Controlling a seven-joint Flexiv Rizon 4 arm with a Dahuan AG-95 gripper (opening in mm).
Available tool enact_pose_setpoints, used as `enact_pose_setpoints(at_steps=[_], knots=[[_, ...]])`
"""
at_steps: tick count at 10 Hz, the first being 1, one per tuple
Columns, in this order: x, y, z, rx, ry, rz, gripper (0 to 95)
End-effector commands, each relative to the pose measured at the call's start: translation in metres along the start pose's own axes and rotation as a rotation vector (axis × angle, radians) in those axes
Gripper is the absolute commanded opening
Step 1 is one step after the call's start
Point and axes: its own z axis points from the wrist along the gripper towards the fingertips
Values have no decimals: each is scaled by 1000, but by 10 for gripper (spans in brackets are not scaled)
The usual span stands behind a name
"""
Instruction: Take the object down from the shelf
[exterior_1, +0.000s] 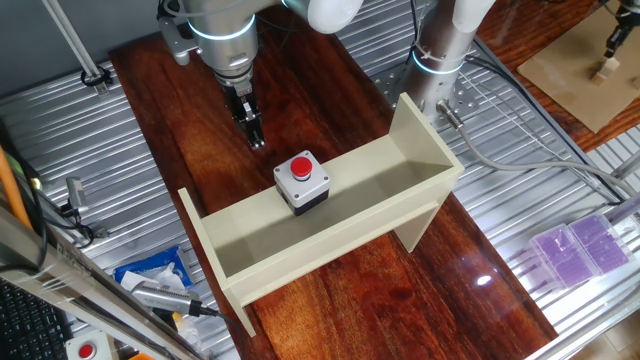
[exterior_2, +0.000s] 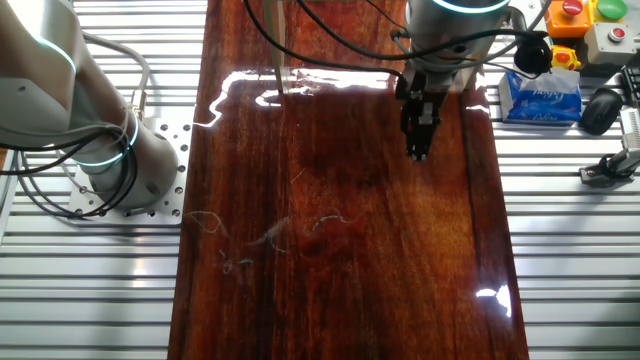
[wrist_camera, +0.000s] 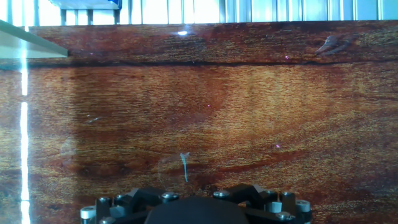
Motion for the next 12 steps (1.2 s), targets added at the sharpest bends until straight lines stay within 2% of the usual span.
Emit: enact_pose_setpoints(at_steps=[1, 4, 12], knots=[[0, 0, 0, -37, 2, -3, 0], [0, 0, 0, -31, 16, -4, 0], [0, 0, 0, -28, 14, -2, 0]])
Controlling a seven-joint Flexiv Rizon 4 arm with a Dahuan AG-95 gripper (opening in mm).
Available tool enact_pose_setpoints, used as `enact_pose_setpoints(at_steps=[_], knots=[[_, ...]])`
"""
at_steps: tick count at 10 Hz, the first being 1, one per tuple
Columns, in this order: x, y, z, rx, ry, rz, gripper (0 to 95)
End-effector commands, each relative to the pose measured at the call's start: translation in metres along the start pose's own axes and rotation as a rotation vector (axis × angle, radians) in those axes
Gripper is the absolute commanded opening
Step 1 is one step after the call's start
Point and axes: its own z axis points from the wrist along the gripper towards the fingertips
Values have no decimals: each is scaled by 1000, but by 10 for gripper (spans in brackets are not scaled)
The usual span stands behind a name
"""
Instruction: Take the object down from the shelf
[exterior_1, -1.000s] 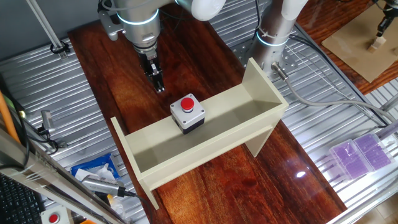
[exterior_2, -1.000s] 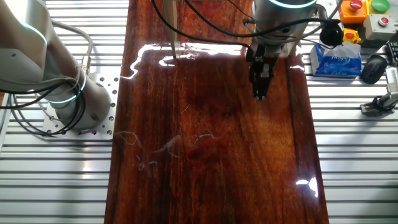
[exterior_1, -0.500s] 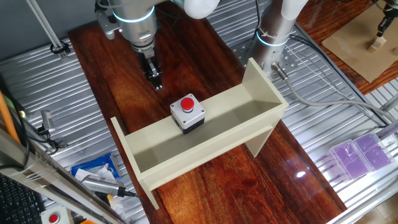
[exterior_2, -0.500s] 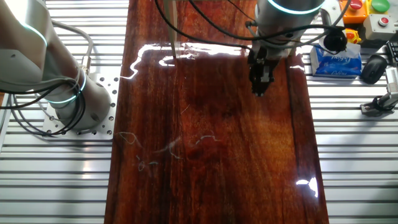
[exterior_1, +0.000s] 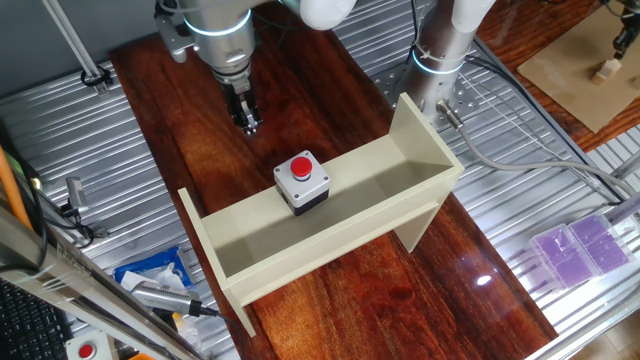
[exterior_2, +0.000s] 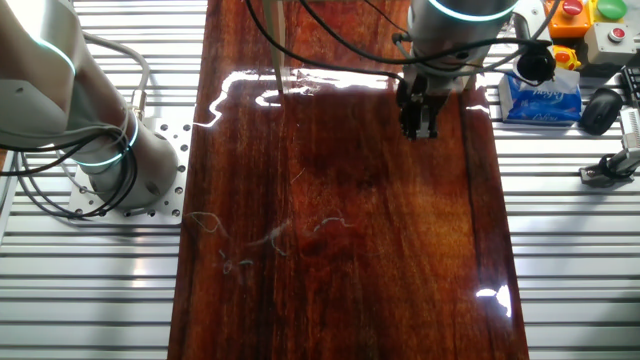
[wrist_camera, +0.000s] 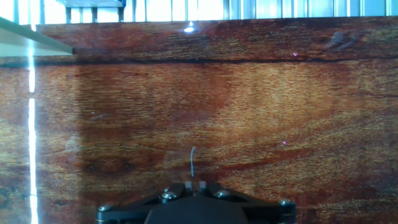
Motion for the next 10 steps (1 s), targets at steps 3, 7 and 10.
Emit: enact_pose_setpoints(at_steps=[3, 7, 10], knots=[[0, 0, 0, 1, 0, -2, 0], [3, 0, -1, 5, -2, -47, 0], [3, 0, -1, 5, 11, -79, 0]])
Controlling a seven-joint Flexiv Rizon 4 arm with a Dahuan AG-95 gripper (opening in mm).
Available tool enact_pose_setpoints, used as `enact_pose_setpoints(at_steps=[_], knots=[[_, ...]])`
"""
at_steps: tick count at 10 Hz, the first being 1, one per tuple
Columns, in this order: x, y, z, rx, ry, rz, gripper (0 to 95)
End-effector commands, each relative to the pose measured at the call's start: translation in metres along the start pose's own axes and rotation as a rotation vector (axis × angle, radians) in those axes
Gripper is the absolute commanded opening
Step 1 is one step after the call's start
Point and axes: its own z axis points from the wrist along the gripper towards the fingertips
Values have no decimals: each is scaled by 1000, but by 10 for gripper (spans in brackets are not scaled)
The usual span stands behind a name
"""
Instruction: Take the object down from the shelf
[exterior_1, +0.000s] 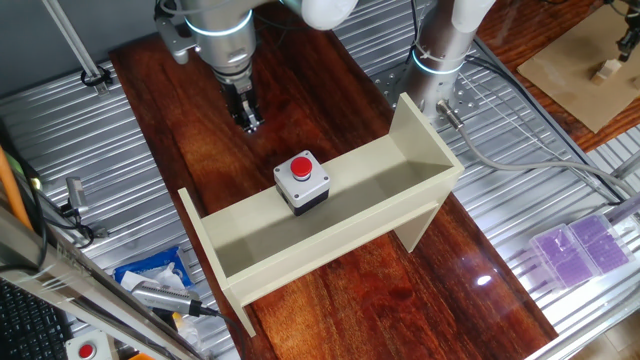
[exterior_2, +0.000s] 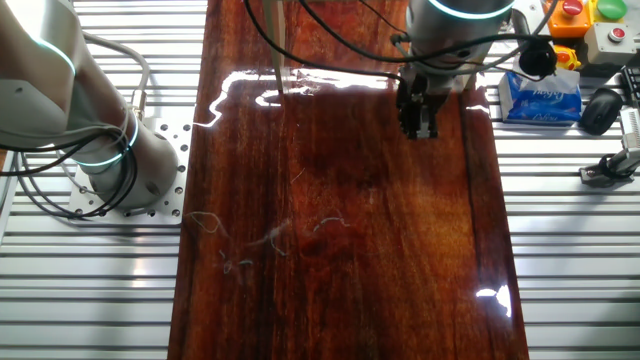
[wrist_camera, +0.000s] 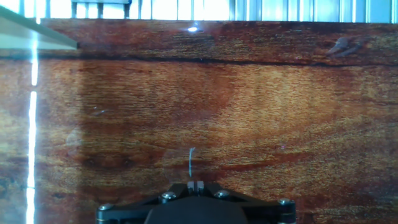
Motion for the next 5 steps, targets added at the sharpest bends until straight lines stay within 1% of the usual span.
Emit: enact_pose_setpoints(at_steps=[1, 2, 4, 5], knots=[[-1, 0, 0, 0, 18, -39, 0], [-1, 0, 0, -2, 14, -59, 0], [-1, 0, 0, -4, 9, -65, 0], [-1, 0, 0, -1, 8, -99, 0]])
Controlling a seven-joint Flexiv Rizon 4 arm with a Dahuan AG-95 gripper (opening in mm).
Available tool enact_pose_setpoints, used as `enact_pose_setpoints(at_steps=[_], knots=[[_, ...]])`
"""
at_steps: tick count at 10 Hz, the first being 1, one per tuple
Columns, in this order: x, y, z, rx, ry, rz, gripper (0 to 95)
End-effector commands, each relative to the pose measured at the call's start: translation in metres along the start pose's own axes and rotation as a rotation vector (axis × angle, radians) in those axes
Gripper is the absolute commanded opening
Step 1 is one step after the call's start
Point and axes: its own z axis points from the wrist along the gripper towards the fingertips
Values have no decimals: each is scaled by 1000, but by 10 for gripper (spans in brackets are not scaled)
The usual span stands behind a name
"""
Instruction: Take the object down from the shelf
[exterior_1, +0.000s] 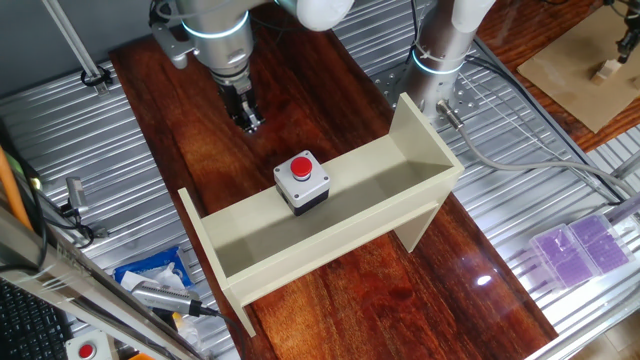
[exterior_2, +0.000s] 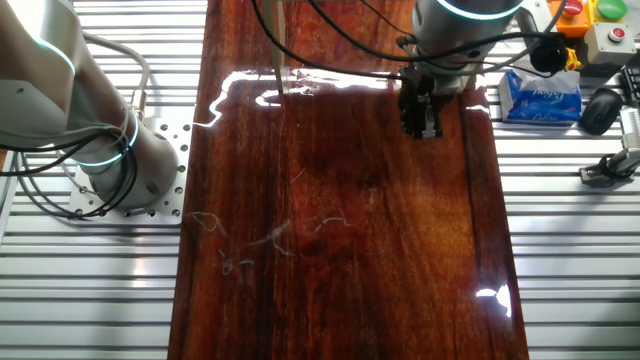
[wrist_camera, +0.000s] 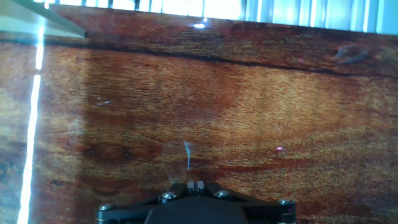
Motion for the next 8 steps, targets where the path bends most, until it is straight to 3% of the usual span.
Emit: enact_pose_setpoints(at_steps=[1, 6, 7, 8], knots=[[2, 0, 0, 3, -1, -44, 0], [2, 0, -4, 2, 9, -54, 0], [3, 1, -14, 1, 22, -46, 0], [5, 5, -34, 5, 37, -33, 0]])
